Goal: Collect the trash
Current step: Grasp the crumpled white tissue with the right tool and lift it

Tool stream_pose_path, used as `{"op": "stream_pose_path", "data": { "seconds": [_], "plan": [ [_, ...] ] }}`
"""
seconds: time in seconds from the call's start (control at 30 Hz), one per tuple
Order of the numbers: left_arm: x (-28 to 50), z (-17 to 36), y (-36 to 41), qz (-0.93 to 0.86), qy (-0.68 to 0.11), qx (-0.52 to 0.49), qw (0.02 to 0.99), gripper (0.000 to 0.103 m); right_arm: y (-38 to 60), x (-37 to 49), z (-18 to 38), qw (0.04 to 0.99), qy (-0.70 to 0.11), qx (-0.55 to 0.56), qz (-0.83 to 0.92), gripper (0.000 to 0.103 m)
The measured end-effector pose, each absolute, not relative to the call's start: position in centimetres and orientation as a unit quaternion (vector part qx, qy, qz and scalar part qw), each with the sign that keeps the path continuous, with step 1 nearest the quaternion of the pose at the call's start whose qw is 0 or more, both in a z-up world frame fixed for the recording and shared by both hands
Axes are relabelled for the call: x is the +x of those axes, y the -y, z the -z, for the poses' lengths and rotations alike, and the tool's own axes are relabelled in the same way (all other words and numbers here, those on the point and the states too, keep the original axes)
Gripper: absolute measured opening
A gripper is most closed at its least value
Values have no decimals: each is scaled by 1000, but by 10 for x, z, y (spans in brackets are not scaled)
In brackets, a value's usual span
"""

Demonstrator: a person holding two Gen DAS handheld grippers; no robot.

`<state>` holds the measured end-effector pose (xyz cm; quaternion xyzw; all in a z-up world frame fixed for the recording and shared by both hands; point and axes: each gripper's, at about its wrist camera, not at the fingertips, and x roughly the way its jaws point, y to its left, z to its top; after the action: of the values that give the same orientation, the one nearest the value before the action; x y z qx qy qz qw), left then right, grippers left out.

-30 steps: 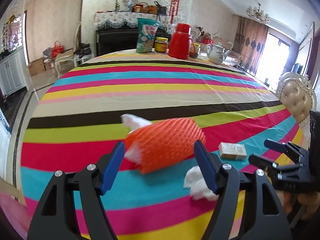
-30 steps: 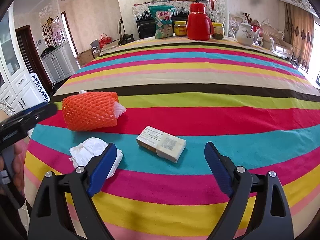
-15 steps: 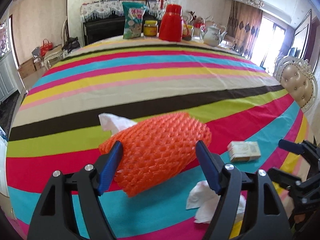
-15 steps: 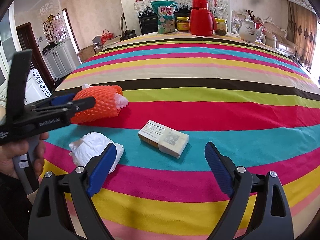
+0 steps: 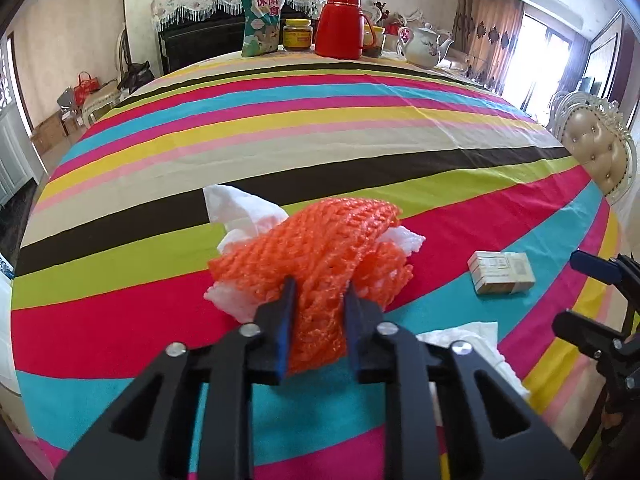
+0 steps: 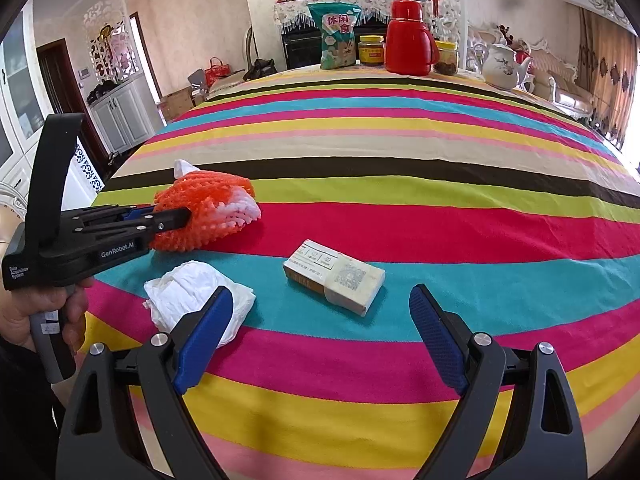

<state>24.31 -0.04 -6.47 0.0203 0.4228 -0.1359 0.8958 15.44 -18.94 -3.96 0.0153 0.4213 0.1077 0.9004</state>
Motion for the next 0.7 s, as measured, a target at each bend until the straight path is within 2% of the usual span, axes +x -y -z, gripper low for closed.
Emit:
{"op": "stream_pose_path", "data": {
  "seconds": [0.17,0.7],
  "plan": [
    [233,57,3,136,-413,14,900,13,191,153,40,900,-421,17,-108,85],
    [185,18,-29,99,-365,-33,925,13,179,146,37,899,-412,9,-147,85]
  ]
}}
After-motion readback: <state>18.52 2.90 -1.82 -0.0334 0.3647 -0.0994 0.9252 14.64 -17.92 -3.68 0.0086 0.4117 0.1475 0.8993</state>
